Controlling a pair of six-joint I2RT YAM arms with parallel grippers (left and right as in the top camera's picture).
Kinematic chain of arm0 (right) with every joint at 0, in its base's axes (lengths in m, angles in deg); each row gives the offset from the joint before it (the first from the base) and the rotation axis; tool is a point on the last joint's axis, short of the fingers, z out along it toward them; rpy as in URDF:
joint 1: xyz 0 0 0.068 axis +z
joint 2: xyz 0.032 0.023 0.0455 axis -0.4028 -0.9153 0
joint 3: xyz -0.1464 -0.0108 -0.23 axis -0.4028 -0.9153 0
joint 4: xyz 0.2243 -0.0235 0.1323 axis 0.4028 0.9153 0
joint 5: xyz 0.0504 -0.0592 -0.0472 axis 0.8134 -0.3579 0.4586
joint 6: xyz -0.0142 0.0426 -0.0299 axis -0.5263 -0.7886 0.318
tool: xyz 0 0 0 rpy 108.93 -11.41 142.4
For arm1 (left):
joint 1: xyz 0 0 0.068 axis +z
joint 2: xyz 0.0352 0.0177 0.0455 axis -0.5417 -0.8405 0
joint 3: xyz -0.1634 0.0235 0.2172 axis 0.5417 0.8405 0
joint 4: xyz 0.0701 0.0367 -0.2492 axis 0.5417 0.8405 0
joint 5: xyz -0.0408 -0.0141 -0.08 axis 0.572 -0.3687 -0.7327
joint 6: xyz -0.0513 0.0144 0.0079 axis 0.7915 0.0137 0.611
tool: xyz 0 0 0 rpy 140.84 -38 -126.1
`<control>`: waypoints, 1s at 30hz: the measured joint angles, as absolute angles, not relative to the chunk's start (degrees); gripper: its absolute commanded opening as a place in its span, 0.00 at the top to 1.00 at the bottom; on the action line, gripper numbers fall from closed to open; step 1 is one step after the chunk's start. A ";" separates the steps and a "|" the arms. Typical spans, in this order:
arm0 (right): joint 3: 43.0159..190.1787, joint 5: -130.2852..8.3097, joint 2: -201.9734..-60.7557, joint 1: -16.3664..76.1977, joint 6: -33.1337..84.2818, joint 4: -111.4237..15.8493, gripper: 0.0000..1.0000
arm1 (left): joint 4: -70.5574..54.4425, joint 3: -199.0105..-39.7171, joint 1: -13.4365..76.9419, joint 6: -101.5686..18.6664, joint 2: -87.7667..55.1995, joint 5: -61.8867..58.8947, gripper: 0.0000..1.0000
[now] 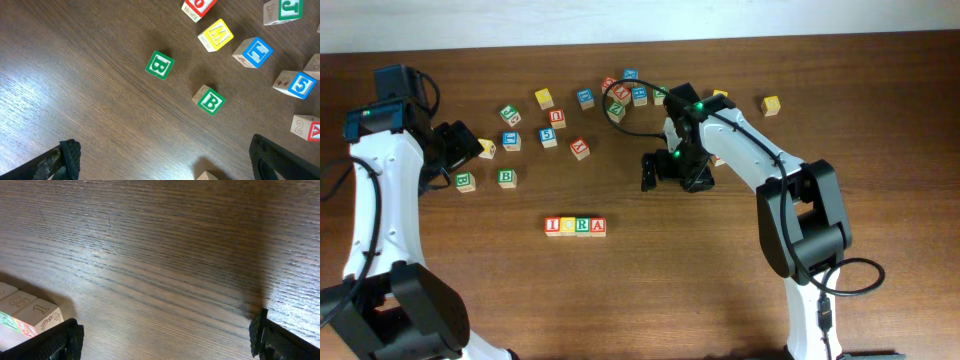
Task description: Spell out ICRA
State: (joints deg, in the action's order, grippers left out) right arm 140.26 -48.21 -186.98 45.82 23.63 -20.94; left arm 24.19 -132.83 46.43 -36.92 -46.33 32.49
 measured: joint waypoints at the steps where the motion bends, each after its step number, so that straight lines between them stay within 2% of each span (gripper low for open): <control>1: 140.26 -48.21 -186.98 45.82 23.65 -20.94 0.02 | 24.19 -132.83 46.43 -36.94 -46.33 32.49 0.01; 22: 140.26 -48.21 -186.98 45.82 23.65 -20.94 0.02 | 24.54 -132.83 46.43 -36.92 -45.85 32.47 0.01; 30: 140.26 -48.21 -186.98 45.82 23.65 -20.91 0.02 | 21.74 -132.22 46.43 -36.92 -32.91 31.88 0.01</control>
State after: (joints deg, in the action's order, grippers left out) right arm 140.26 -48.21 -186.98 45.82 23.65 -20.91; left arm 21.74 -132.22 46.43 -36.92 -32.91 31.88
